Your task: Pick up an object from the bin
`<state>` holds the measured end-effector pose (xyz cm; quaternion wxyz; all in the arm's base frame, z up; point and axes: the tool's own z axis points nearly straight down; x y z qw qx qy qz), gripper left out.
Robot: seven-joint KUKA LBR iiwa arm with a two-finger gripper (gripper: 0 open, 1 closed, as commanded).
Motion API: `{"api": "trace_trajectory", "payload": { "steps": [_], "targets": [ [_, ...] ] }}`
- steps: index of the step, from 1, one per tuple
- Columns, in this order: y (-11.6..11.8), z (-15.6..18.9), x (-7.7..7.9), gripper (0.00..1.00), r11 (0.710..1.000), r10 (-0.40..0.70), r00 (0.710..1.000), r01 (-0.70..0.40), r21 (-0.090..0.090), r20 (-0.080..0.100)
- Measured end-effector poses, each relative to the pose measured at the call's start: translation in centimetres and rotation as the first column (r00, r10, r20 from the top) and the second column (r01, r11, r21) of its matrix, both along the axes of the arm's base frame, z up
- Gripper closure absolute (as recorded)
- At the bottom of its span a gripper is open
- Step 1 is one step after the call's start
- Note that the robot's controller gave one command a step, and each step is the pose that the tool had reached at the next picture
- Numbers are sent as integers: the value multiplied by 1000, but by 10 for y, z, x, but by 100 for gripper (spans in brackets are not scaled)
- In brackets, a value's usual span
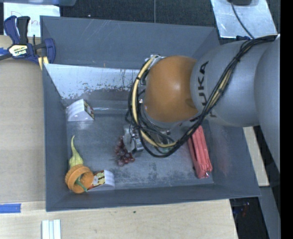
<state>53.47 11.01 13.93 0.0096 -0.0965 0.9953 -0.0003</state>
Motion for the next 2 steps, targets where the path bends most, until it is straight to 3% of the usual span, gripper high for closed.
{"api": "trace_trajectory", "payload": {
  "steps": [1,2],
  "targets": [
    [-11,-20,-10,0,1000,31,1000,-31,-5,-1],
    [-11,-20,-10,0,1000,31,1000,-31,-4,-1]
  ]
}}
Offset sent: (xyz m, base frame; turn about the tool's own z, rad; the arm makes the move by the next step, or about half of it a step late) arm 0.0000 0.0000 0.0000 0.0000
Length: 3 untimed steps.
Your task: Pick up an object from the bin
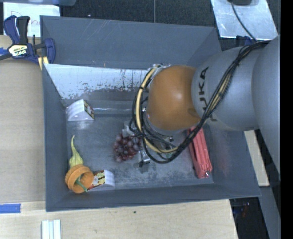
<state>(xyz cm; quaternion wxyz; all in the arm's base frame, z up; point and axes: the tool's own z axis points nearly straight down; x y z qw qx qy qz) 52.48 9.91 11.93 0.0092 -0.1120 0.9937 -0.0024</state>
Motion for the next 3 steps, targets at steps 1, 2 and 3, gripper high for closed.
{"api": "trace_trajectory", "payload": {
  "steps": [1,2,3],
  "targets": [
    [-21,-11,29,0,992,-128,992,128,6,3],
    [-22,-14,62,0,989,-147,989,147,4,6],
    [-42,-27,62,100,974,-228,974,228,6,10]
  ]
}}
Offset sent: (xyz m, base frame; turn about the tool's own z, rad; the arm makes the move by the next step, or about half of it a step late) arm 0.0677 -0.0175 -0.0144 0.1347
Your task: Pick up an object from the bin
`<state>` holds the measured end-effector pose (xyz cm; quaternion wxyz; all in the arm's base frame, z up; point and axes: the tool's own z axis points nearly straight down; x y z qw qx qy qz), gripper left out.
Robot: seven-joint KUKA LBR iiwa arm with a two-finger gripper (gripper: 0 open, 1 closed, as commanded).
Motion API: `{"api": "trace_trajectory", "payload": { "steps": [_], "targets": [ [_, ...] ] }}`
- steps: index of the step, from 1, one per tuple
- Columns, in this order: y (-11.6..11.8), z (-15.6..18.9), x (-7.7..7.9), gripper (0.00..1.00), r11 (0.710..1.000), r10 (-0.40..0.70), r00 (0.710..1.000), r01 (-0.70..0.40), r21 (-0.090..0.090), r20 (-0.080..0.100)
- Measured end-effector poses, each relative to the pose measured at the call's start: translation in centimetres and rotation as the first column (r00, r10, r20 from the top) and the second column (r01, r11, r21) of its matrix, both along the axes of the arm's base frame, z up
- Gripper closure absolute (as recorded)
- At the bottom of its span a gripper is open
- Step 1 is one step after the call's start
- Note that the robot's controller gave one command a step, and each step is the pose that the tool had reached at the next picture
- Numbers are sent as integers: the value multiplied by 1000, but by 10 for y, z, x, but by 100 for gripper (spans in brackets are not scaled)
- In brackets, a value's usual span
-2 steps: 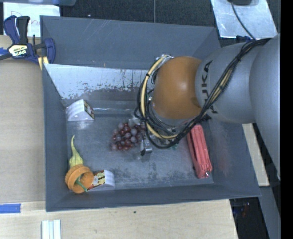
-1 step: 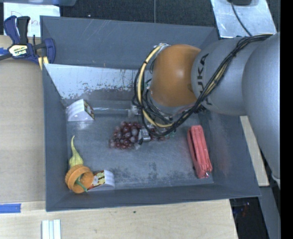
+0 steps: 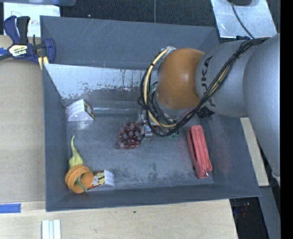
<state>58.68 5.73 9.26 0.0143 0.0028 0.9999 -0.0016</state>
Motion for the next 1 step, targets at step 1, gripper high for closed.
{"api": "trace_trajectory", "payload": {
  "steps": [1],
  "targets": [
    [0,0,0,100,1000,0,1000,0,0,0]
  ]
}}
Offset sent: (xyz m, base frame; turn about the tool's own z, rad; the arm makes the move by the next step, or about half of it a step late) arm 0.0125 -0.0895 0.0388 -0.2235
